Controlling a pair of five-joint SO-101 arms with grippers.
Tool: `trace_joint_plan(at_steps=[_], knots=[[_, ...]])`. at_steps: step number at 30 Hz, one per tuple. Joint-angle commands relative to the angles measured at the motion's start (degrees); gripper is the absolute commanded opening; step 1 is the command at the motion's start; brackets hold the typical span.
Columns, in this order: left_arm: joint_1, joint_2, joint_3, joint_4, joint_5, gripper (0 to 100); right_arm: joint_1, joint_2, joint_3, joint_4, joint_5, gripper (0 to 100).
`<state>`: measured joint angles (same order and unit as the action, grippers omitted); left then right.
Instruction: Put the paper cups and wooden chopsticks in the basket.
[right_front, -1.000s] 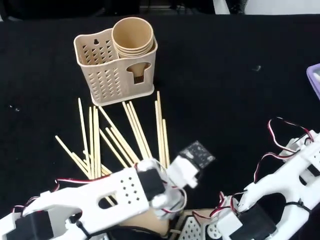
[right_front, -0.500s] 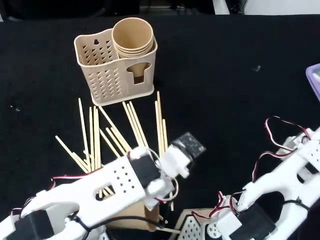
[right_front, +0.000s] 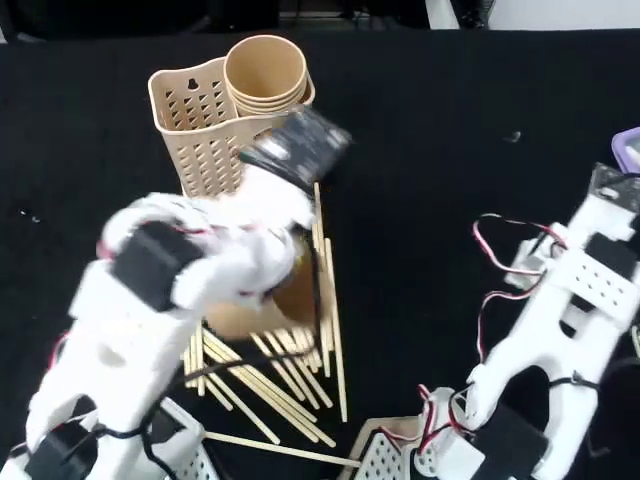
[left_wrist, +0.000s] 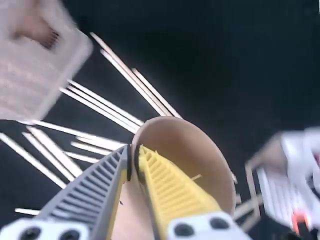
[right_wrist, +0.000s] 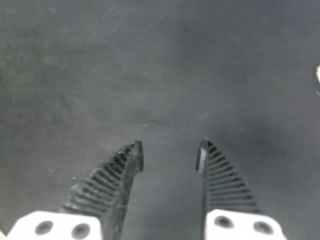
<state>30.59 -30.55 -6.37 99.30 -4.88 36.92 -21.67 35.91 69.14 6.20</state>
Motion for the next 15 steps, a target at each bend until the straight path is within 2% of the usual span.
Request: trace_joint_plan(at_steps=[1,6,8,12,15], knots=[[-7.34,-1.32,-13.76,-3.34,-0.79,3,-6.24,0.31,1.36,-0.09,-0.79,18.2],[-11.21,-0.79,-22.73,-15.56,-0.18,3,-17.41,0.31,7.34,-3.87,-0.79,18.3],[-11.82,-0.70,-22.20,-22.68,3.60,3,-21.01,0.31,10.15,-8.00,-0.79,18.1],[-15.60,-0.70,-14.37,-39.91,13.80,3,-25.49,0.31,15.52,-15.91,-0.62,18.0],[-18.24,-0.62,-4.00,-53.98,19.16,3,-25.93,0.31,18.24,-20.31,-0.26,14.9]])
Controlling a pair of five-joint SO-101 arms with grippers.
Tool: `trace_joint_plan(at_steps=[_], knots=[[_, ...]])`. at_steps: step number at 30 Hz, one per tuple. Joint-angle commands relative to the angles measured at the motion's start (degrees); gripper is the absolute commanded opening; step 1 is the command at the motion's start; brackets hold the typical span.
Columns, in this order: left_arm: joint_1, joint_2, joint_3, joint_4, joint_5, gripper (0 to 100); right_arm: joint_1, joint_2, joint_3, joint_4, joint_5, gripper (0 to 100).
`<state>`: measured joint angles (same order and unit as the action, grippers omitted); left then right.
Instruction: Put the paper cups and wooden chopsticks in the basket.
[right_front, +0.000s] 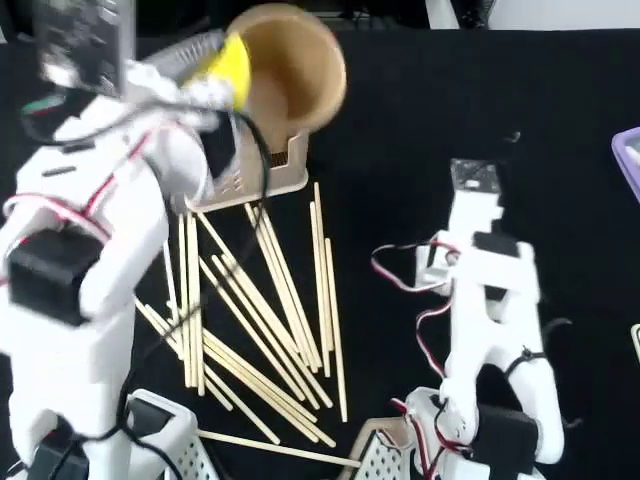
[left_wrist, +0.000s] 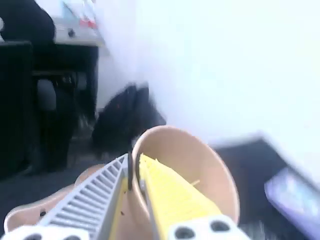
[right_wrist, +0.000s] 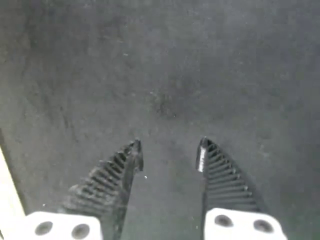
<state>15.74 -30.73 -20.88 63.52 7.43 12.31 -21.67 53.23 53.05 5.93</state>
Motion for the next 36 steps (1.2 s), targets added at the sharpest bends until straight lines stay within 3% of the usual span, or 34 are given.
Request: trace_joint_plan(at_steps=[1,5,13,21,30,36], knots=[[-3.91,-0.44,14.29,-22.77,8.00,3,-1.23,0.31,1.54,-5.54,0.00,11.8],[-4.70,-0.44,26.42,-37.98,9.67,3,-1.14,0.31,2.59,-7.82,0.00,0.8],[-7.34,2.99,34.33,-51.16,9.58,3,-1.14,0.31,2.95,-7.56,0.09,3.2],[-9.10,8.97,33.45,-50.81,9.58,3,-1.14,0.31,3.38,-7.56,0.09,3.2],[-8.92,9.67,28.79,-41.85,9.58,3,-1.14,0.31,3.38,-7.56,0.09,3.2],[-9.45,9.05,28.70,-41.41,10.64,17,-1.14,0.31,3.82,-7.56,0.09,3.3]])
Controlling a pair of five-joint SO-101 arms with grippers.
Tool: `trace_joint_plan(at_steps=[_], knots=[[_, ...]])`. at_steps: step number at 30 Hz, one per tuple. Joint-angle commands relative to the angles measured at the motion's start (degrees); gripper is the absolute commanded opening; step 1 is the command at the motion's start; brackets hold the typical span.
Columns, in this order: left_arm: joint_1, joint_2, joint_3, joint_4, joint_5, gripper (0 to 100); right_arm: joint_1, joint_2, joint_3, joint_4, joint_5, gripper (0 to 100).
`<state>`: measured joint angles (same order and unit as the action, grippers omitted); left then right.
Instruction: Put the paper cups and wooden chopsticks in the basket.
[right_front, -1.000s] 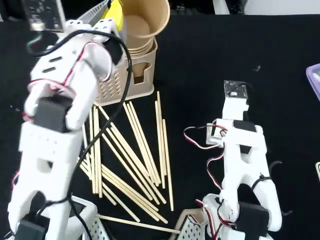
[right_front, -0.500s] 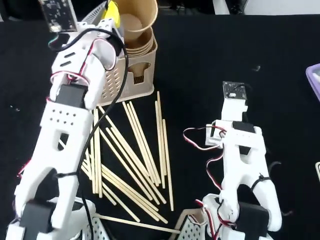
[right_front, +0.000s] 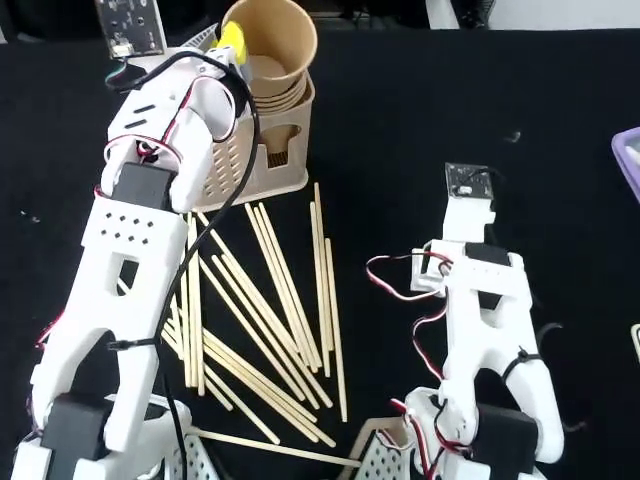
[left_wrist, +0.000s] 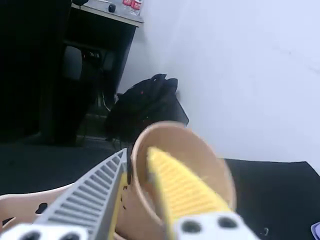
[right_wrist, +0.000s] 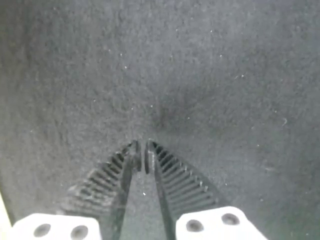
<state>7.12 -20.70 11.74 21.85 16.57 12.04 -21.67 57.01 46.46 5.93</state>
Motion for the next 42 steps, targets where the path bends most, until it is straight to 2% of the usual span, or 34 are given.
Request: trace_joint_plan(at_steps=[1,3,9,11,15,19,22,25,28,33,38,42], knots=[[-1.19,-1.05,-4.00,0.26,2.90,16,-0.88,0.31,0.04,-0.97,0.09,3.3],[-2.68,-1.41,-5.41,1.58,4.92,16,-0.88,0.31,0.13,-0.97,0.09,3.3],[-5.58,-6.68,-8.92,18.02,5.36,16,-0.88,-0.31,0.13,-0.88,0.09,3.3],[-6.46,-8.70,-7.69,23.91,5.27,16,-0.88,-2.59,0.75,-0.35,0.09,3.3],[-12.88,-14.24,-3.12,35.34,5.19,16,-1.49,-10.95,3.30,2.37,0.09,3.5],[-19.74,-19.87,5.93,40.26,0.70,16,-5.98,-21.49,4.53,8.53,0.09,3.7],[-24.40,-24.88,15.34,40.97,-3.43,16,-14.59,-27.56,4.44,14.42,2.81,9.4],[-27.65,-29.63,24.75,40.88,-6.77,16,-23.12,-30.55,3.65,16.09,3.78,17.2],[-29.76,-33.49,32.66,39.12,-7.65,16,-28.04,-29.76,1.71,15.74,1.76,17.9],[-31.34,-38.59,43.65,30.59,-7.65,16,-29.45,-22.02,-3.47,15.47,-0.97,18.0],[-31.25,-42.02,49.36,29.54,-7.65,16,-29.63,-7.52,-7.25,10.55,-1.67,18.0],[-31.25,-43.52,51.74,29.01,-7.65,16,-29.63,1.63,-12.62,10.37,-4.13,18.0]])
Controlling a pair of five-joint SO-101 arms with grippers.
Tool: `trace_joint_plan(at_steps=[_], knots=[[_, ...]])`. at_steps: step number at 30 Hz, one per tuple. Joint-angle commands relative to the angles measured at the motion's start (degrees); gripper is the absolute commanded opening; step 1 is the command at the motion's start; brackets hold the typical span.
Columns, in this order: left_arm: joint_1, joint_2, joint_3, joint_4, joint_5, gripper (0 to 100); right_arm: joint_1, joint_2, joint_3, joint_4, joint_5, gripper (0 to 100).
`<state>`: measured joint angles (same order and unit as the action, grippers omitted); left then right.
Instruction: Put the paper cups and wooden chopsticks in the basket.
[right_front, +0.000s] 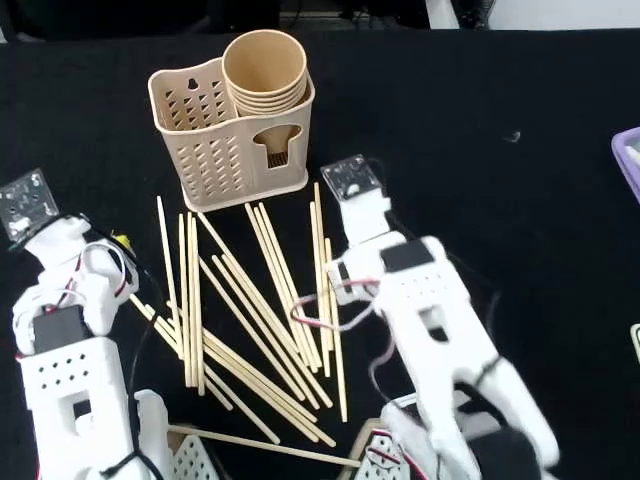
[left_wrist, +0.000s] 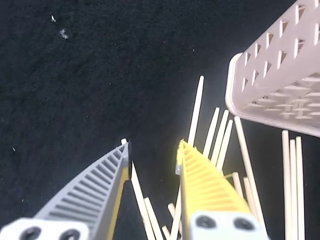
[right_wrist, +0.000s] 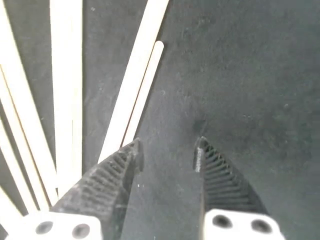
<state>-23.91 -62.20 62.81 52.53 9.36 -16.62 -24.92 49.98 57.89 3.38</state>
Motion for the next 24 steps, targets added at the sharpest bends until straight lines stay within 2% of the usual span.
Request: trace_joint_plan(at_steps=[1,9,17,20,24], knots=[[-0.22,-2.20,1.27,-2.29,-0.44,16,-0.97,6.37,-6.37,-1.32,-2.37,18.0],[-0.22,-2.64,2.86,-3.60,-0.44,16,-6.51,10.95,-4.79,-9.93,-7.21,18.1],[-0.22,-2.64,2.95,-3.43,-0.44,16,-7.03,12.97,2.07,-21.45,-7.74,18.0],[-0.22,-2.64,2.77,-2.64,-0.44,16,-6.68,16.31,0.57,-21.10,-7.65,18.0],[-0.22,-2.64,2.42,-1.85,-0.44,16,-6.68,21.85,-5.85,-14.42,-7.56,18.0]])
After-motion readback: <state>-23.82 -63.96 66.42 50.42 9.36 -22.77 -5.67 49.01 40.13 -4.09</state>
